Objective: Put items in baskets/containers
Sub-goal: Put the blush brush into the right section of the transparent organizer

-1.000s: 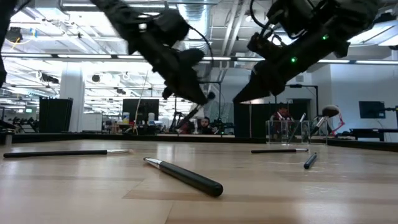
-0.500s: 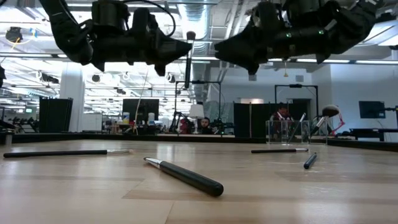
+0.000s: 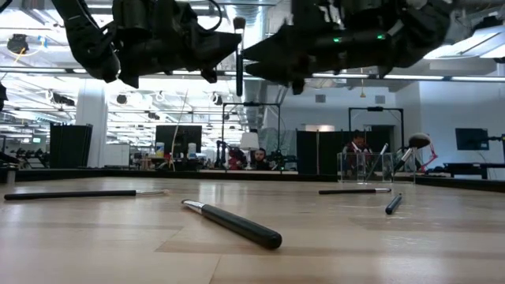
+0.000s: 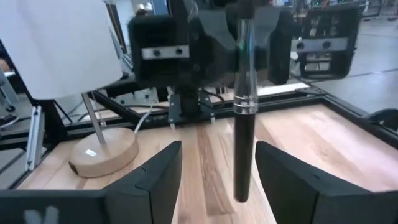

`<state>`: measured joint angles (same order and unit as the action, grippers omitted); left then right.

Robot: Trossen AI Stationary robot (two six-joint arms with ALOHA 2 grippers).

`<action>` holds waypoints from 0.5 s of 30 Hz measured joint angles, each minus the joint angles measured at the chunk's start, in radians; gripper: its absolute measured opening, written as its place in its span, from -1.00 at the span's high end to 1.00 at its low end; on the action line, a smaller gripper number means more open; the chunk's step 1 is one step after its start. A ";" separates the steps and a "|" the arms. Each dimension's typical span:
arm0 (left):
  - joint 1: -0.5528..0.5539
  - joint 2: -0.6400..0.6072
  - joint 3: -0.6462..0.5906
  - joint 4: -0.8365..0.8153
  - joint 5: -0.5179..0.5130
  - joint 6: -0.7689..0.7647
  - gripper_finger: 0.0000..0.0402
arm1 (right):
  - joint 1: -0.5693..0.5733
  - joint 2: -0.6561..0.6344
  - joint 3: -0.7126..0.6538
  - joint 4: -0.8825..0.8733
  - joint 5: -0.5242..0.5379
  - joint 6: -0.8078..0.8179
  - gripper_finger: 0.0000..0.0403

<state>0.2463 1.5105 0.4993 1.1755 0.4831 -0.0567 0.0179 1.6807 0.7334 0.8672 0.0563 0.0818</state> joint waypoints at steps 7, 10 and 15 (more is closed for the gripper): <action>-0.026 0.000 0.000 0.000 0.007 0.000 0.83 | -0.007 0.068 0.086 0.001 0.000 -0.002 0.07; -0.026 0.000 -0.001 -0.001 0.011 -0.003 0.84 | -0.008 0.062 0.093 0.002 0.003 -0.002 0.10; -0.026 0.000 -0.001 -0.004 0.049 -0.002 0.82 | -0.011 0.031 0.092 -0.005 0.002 -0.003 0.18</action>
<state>0.2199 1.5105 0.4980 1.1715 0.5320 -0.0583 0.0071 1.7114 0.8257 0.8623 0.0582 0.0788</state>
